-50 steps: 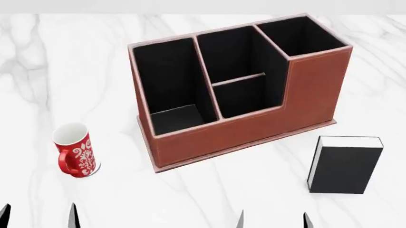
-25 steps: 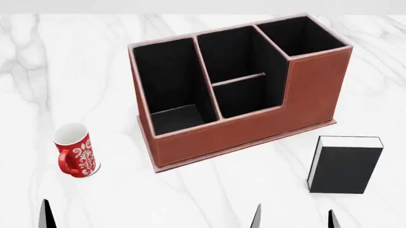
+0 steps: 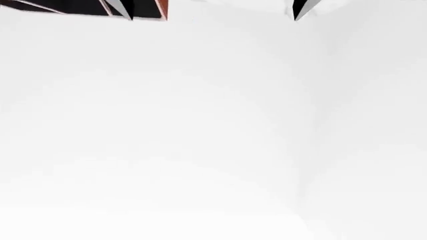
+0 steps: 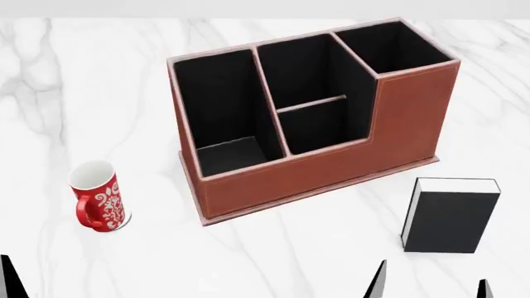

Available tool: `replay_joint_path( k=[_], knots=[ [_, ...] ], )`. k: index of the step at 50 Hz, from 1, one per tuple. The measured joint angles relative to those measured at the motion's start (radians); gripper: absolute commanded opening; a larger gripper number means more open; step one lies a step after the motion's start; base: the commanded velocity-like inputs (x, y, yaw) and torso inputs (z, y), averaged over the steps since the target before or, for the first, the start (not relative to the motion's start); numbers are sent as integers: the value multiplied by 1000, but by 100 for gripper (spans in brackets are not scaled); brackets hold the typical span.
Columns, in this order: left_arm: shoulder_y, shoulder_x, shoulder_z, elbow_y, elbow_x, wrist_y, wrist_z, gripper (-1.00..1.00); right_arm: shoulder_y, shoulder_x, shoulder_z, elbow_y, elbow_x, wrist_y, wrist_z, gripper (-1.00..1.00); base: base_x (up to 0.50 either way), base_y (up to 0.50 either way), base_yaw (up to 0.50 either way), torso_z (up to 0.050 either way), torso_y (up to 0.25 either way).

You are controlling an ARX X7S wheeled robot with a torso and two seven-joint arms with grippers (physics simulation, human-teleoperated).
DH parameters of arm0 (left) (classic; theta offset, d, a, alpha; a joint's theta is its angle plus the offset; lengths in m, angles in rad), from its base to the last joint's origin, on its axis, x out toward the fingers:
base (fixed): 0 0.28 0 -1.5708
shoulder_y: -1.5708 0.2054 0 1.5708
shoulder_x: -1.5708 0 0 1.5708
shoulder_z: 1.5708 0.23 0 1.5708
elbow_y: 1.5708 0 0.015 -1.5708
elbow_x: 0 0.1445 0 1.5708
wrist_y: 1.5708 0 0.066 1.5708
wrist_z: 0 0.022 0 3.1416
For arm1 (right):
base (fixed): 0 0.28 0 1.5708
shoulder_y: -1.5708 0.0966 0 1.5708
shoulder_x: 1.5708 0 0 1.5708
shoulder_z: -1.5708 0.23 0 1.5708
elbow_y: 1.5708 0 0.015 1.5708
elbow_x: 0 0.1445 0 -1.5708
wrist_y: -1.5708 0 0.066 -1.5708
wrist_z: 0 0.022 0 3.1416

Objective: Pick up the book and place it in the back compartment of the caddy.

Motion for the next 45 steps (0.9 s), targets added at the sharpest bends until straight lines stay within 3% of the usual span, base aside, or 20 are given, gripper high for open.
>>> replay_joint_path(
  k=[45],
  knots=[
    [-13,-34,26,-33,-29,20,-36,100,21,34,-26,29,59,13,45,100,-18,-23,0,0,0]
  ],
)
